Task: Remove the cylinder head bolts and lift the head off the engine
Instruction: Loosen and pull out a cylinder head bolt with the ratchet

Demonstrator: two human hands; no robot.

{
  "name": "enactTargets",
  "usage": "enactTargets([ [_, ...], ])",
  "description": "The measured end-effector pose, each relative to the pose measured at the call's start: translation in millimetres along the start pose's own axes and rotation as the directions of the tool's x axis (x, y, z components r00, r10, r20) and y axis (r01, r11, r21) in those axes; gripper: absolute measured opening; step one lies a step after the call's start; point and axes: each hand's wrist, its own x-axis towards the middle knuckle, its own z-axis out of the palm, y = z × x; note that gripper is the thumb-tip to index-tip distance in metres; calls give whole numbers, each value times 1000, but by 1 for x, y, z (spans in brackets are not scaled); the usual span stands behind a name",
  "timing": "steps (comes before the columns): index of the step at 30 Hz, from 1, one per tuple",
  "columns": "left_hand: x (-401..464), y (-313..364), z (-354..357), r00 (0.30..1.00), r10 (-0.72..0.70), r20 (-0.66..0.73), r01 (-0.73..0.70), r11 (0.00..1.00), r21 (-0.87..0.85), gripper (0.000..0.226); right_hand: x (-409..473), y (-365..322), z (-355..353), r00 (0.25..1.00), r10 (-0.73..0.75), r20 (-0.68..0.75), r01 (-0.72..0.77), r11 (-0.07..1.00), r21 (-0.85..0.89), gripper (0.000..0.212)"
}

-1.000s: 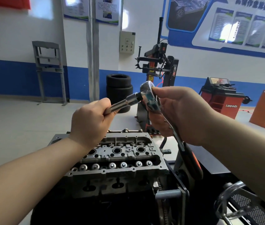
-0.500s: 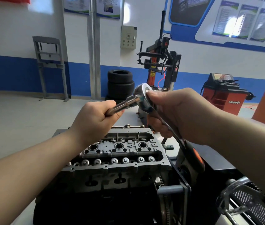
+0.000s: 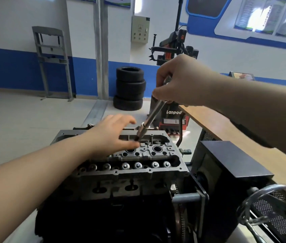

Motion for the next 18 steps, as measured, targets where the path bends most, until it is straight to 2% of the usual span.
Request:
enactTargets([
  [2,-4,-19,9,989,-111,102,95,984,149,90,12,11,1,999,36,32,-36,999,-12,14],
  [4,-6,-28,16,973,-175,154,149,975,168,99,23,19,2,998,53,33,-53,999,1,13],
  [18,-2,-39,26,978,-143,153,116,978,171,103,70,28,29,983,77,166,-55,990,-133,13],
])
